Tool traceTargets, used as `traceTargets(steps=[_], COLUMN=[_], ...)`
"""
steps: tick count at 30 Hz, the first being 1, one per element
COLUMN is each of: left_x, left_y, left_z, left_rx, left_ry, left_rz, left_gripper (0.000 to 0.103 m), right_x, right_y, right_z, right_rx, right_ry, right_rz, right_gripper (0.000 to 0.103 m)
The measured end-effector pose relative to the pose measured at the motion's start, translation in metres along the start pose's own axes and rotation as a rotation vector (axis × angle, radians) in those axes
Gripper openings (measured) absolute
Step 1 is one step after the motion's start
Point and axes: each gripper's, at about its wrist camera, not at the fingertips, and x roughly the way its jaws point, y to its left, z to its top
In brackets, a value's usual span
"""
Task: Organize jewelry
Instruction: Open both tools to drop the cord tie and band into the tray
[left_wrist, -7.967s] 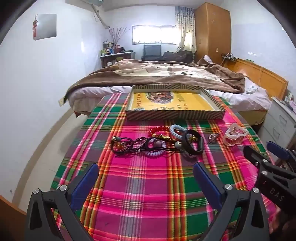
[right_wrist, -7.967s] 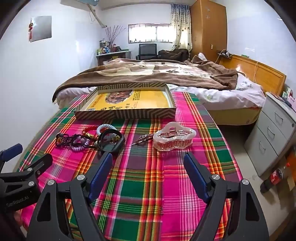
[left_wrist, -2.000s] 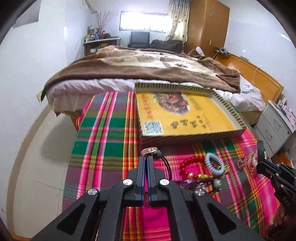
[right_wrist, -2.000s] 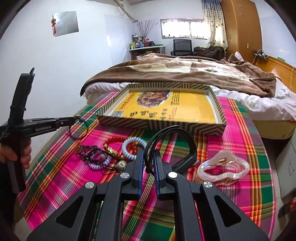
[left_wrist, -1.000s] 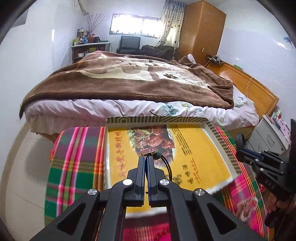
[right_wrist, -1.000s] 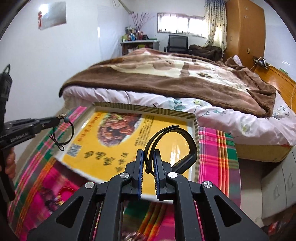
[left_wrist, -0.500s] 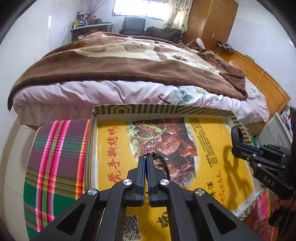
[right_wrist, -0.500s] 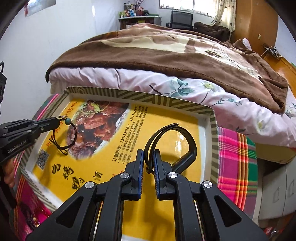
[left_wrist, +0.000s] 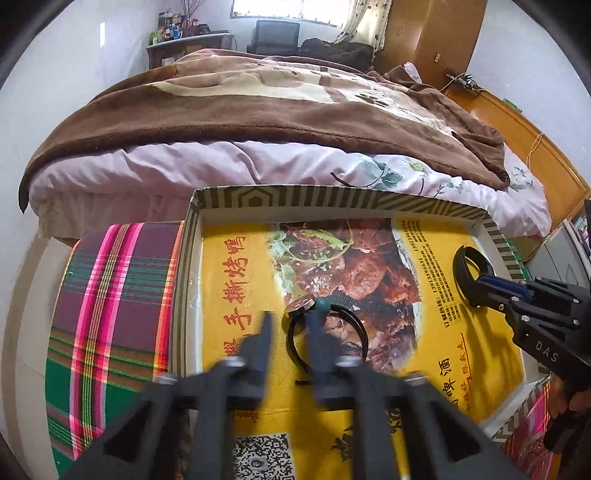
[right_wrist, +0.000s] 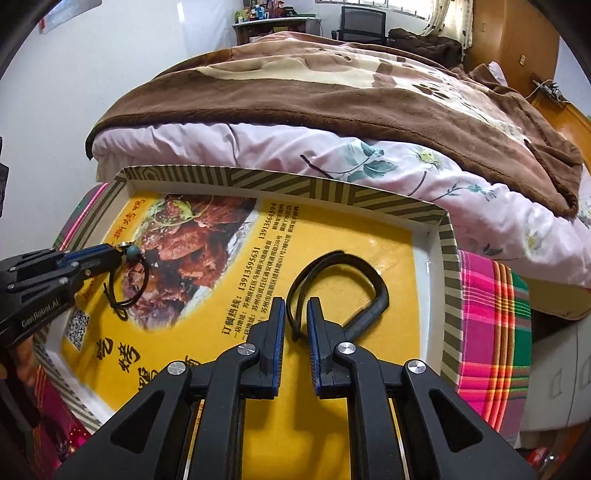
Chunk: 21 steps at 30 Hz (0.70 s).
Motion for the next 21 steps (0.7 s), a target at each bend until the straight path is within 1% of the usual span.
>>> traceTargets(steps=[1, 2, 4, 7, 10, 15, 16, 17, 18, 19, 21], left_x=[-0.002, -0.004, -0.009, -0.017, -0.034, -0.073, -0.082, -0.092, -0.103, -0.112, -0.125], left_y=[0.000, 0.000, 0.000, -0.002, -0.003, 0.000, 0.000, 0.001, 0.003, 0.006, 0.010], left_z=[0.000, 0.000, 0.000, -0.002, -0.009, -0.027, -0.032, -0.038, -0.047, -0.055, -0.068], left_rx=[-0.003, -0.006, -0.008, -0.002, 0.002, -0.001, -0.002, -0.003, -0.007, -0.007, -0.009], left_ry=[-0.007, -0.012, -0.019, -0.024, -0.042, -0.094, -0.107, -0.120, -0.137, -0.150, -0.160], left_rz=[-0.006, -0.009, -0.015, -0.013, -0.013, -0.025, -0.023, -0.025, -0.029, -0.034, -0.036], left_gripper=[0.057, 0.062, 0.062, 0.063, 0.066, 0.067, 0.070, 0.078, 0.081, 0.083, 0.083], right_x=[-0.001, -0.003, -0.008, -0.018, -0.038, -0.070, -0.075, -0.081, -0.085, -0.091, -0.094], right_y=[0.000, 0.001, 0.001, 0.003, 0.007, 0.018, 0.020, 0.024, 0.026, 0.031, 0.038], right_z=[0.001, 0.001, 0.001, -0.001, -0.008, -0.033, -0.039, -0.048, -0.054, -0.064, -0.077], right_rx=[-0.003, -0.003, 0.000, 0.005, 0.009, 0.002, -0.002, -0.007, -0.011, -0.017, -0.028], right_ry=[-0.006, -0.011, -0.019, -0.037, -0.076, -0.122, -0.128, -0.132, -0.136, -0.139, -0.130], right_rz=[0.001, 0.001, 0.005, -0.001, 0.020, 0.092, 0.102, 0.114, 0.123, 0.141, 0.172], right_gripper=[0.021, 0.023, 0.032, 0.034, 0.034, 0.034, 0.034, 0.034, 0.034, 0.034, 0.034])
